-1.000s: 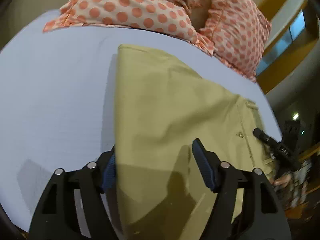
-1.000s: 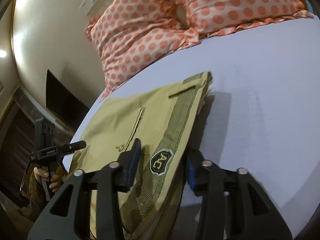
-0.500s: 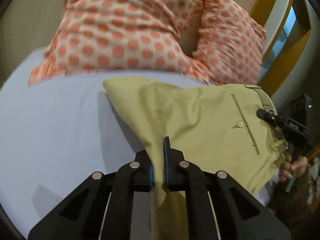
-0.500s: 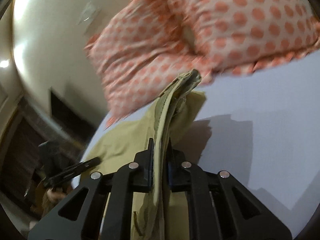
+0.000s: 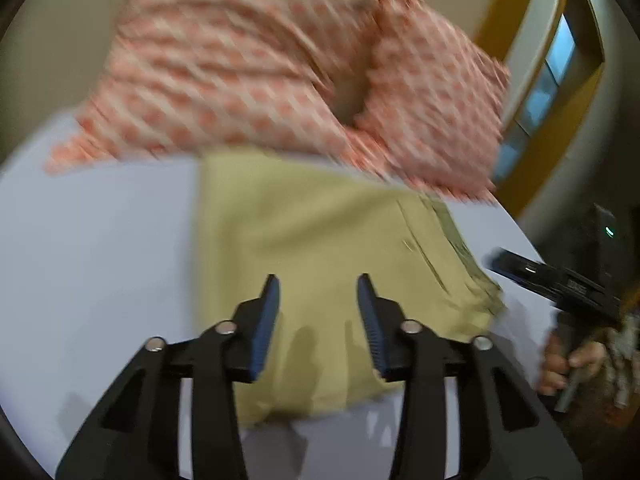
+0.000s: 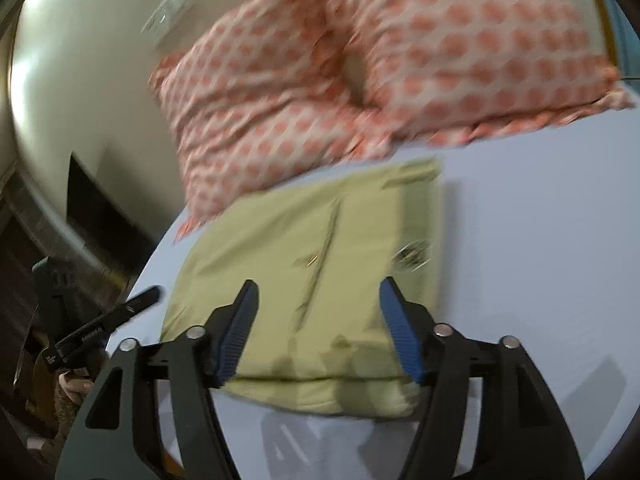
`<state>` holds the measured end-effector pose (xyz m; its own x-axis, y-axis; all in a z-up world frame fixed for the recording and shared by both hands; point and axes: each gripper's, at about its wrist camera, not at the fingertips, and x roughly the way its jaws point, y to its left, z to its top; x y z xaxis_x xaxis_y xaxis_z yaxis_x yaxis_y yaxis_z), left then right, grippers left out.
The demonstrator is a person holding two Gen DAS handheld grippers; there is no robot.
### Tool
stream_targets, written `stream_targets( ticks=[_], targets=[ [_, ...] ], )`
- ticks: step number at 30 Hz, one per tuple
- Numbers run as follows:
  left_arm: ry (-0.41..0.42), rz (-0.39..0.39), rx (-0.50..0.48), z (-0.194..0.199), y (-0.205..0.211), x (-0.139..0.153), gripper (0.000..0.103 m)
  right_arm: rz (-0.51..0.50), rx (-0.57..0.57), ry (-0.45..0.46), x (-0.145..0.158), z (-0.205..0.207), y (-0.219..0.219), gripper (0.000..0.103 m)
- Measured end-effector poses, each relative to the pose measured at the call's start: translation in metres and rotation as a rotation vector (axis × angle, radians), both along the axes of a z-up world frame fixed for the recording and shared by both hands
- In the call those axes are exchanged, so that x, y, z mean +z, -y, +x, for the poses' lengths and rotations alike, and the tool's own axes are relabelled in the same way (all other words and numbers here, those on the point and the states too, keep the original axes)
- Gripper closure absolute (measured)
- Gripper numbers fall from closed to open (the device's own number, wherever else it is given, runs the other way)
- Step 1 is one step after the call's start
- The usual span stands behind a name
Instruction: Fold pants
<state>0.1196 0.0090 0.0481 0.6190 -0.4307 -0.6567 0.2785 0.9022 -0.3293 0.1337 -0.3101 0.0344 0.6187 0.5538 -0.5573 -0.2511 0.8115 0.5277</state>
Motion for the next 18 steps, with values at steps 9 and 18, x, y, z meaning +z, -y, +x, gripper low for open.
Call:
stream_targets(
  ticks=[9,18],
  targets=[
    [-0.053,0.176,0.031,-0.021,0.028,-0.020,0.026,-0.243,-0.056,-0.029,0.000,-0.012,-0.040,0.015],
    [-0.114,0.289,0.122,-0.091,0.015,-0.040,0.007,-0.403,-0.074,-0.010,-0.017,-0.086,-0.066,0.001]
  ],
)
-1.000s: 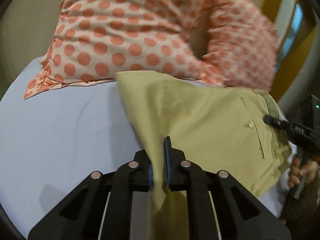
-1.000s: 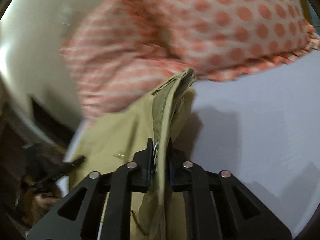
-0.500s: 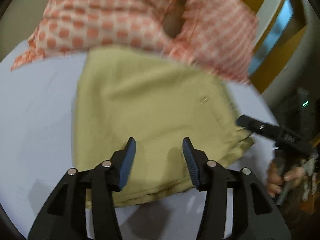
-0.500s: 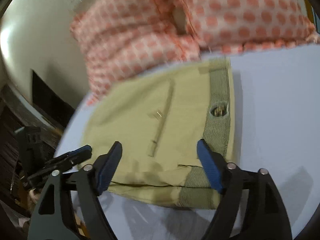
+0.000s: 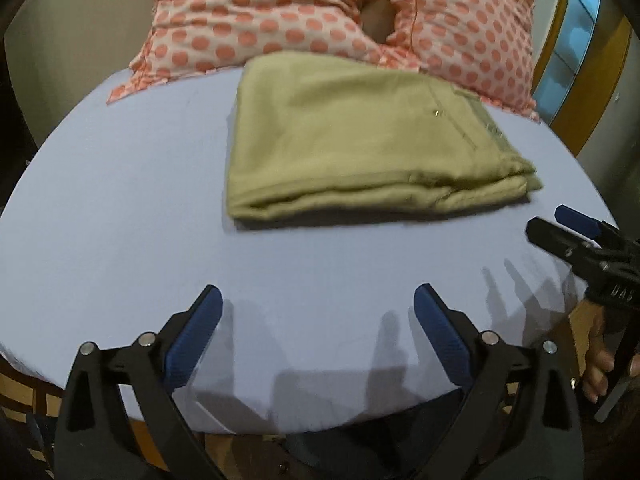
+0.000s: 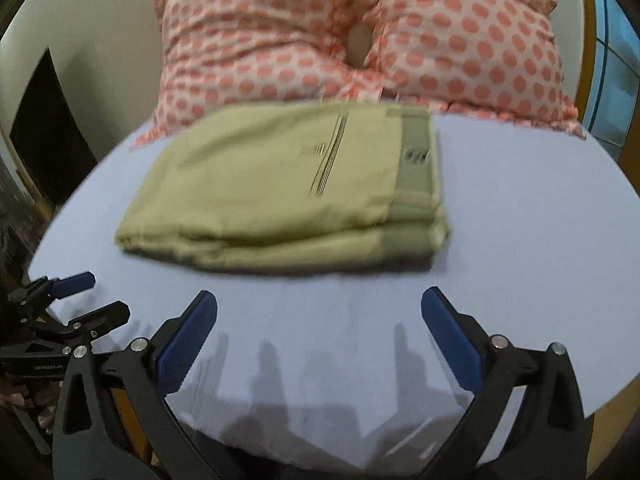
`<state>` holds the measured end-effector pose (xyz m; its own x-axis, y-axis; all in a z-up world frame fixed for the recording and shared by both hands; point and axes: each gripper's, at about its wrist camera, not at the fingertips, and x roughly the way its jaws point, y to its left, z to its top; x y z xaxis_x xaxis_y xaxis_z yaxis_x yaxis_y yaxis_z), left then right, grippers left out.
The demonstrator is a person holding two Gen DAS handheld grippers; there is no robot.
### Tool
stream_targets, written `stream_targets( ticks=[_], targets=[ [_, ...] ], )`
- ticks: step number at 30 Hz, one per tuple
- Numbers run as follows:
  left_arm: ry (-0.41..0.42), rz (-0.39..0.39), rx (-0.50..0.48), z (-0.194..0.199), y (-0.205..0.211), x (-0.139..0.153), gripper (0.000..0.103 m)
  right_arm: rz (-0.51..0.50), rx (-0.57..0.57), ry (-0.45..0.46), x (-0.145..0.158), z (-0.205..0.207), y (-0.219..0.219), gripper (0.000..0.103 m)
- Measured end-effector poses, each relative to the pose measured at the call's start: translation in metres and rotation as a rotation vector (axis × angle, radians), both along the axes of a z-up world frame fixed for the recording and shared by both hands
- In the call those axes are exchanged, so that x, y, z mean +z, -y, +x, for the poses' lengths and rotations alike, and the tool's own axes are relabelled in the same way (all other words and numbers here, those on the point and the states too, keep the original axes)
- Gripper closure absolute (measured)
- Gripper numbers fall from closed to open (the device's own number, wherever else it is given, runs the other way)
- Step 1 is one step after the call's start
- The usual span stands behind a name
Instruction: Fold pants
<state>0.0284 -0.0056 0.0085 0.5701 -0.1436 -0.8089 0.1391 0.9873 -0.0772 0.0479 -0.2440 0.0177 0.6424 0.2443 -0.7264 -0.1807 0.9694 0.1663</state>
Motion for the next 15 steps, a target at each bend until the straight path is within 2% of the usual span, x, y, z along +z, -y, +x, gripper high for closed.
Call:
stream_targets(
  ticks=[3,6,8,15],
  targets=[
    [0.011,0.033,0.026,0.002,0.001,-0.003,0.004,-0.040,-0.020,-0.064,-0.016,0.007,-0.015,0.001],
    [0.011,0.079,0.043,0.006,0.006,-0.007,0.002,-0.151,-0.061,-0.077,-0.023,0.006,-0.027,0.001],
    [0.022,0.106,0.040,0.004,0.009,-0.009,0.002,-0.131,-0.080,-0.083,-0.023,0.005,-0.024,0.001],
    [0.045,0.090,0.035,0.000,0.005,-0.010,0.002,-0.136,-0.101,-0.076,-0.023,0.005,-0.024,0.001]
  ],
)
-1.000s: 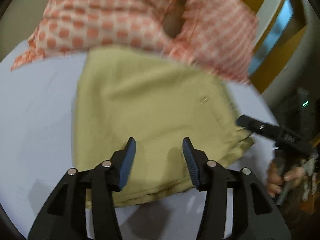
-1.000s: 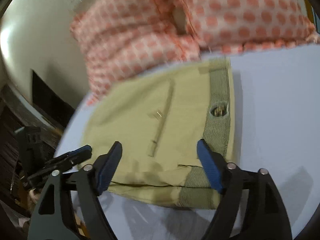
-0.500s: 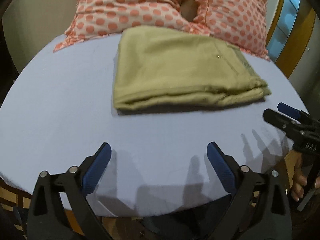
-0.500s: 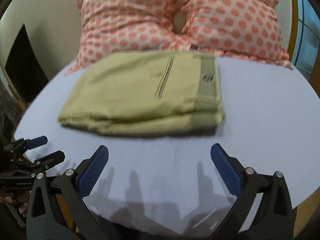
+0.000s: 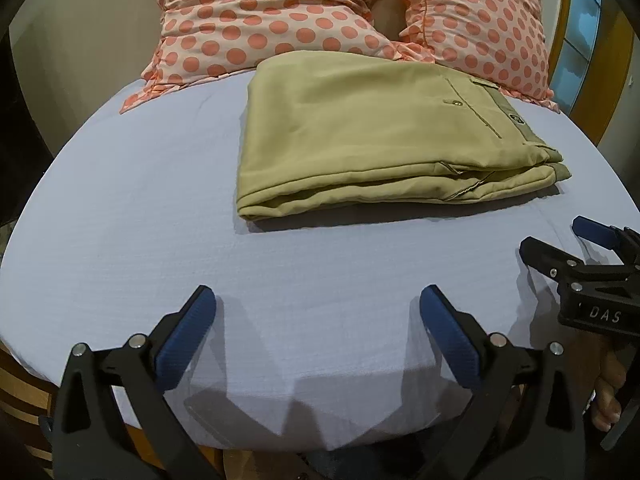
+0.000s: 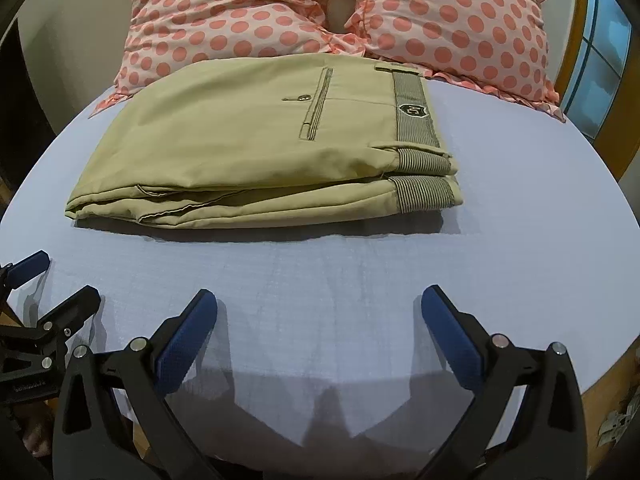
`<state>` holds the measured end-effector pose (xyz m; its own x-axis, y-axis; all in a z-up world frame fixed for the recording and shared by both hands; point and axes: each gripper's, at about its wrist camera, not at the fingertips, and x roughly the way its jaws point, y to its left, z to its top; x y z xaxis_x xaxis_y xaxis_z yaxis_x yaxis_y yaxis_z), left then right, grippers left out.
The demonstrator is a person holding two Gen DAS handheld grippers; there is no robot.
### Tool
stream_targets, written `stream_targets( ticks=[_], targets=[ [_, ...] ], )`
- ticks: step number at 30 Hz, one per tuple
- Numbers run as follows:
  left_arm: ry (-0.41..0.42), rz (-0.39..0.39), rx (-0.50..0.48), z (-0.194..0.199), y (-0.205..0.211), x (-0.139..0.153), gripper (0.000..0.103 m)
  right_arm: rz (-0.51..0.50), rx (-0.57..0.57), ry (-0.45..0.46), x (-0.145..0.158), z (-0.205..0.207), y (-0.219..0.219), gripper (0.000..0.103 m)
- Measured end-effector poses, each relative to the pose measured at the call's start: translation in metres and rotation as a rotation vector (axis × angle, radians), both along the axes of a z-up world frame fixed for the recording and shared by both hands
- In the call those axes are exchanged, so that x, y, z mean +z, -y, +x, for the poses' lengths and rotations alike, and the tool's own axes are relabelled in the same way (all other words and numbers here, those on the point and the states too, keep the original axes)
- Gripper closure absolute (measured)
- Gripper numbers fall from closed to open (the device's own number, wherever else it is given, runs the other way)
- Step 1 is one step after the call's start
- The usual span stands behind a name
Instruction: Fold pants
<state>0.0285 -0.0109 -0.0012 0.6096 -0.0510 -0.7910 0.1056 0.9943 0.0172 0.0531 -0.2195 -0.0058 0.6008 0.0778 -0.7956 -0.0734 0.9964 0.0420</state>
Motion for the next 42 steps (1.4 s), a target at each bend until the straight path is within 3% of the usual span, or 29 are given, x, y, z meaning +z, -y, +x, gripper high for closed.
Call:
stream_targets(
  ticks=[42],
  targets=[
    [-0.006,0.004,0.004,0.0032,-0.0017,0.0020,0.002,0.000,-0.004,-0.001,0.0003,0.0000,-0.0007,0.001]
  ],
)
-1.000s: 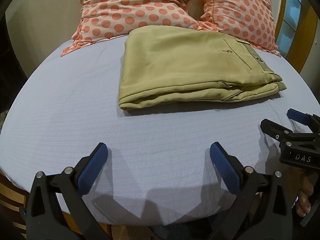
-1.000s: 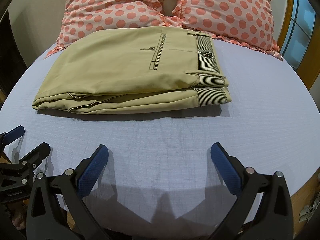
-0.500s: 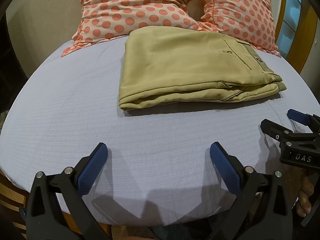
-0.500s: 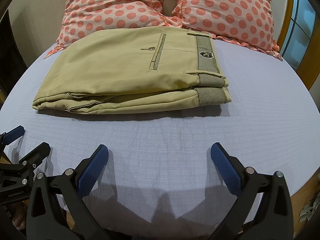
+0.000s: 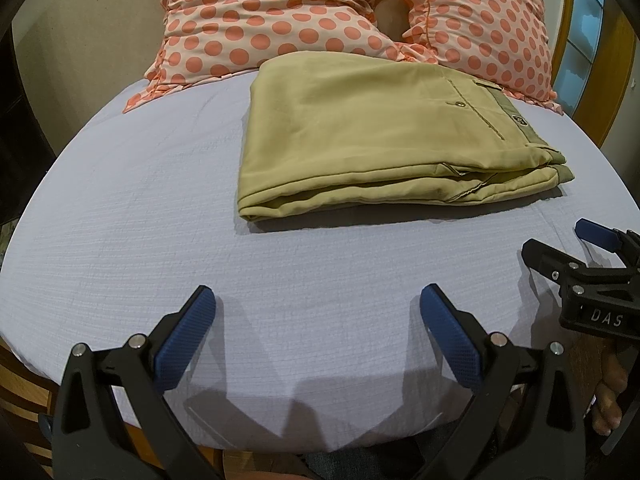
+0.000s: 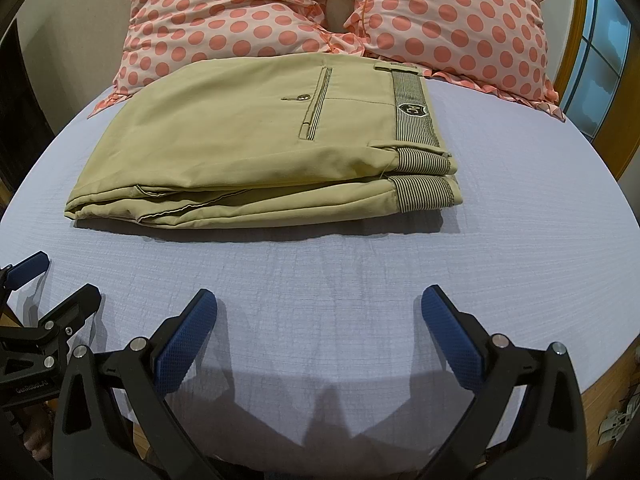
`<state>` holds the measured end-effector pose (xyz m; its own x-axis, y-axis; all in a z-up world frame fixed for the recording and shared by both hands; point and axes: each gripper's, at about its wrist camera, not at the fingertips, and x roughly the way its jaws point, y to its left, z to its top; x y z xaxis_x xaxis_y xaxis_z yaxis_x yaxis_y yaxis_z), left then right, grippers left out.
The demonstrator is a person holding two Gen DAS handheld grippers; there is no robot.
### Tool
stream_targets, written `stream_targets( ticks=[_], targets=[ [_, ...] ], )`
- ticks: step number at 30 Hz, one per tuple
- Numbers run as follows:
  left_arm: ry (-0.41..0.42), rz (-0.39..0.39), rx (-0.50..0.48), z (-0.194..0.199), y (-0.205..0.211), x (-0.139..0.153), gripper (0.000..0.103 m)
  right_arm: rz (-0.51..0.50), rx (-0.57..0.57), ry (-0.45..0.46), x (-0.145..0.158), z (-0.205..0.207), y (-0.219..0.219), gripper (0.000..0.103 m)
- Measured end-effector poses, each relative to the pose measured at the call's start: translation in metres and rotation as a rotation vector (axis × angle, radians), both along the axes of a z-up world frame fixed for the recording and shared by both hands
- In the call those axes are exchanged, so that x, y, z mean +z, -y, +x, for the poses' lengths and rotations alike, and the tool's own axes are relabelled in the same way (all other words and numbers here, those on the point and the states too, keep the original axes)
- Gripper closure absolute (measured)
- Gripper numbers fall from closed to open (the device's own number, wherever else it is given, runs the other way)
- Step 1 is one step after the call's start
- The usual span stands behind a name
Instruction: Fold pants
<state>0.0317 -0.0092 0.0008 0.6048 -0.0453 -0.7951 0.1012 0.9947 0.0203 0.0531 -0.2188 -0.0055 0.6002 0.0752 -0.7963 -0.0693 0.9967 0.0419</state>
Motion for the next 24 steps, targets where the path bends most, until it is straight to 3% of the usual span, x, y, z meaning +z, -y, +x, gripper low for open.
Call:
stream_targets(
  ticks=[24],
  targets=[
    [0.013,-0.001,0.009,0.0005,0.0006,-0.0005,0.002,0.000,-0.001,0.001,-0.0001,-0.0007,-0.0002,0.001]
  ],
)
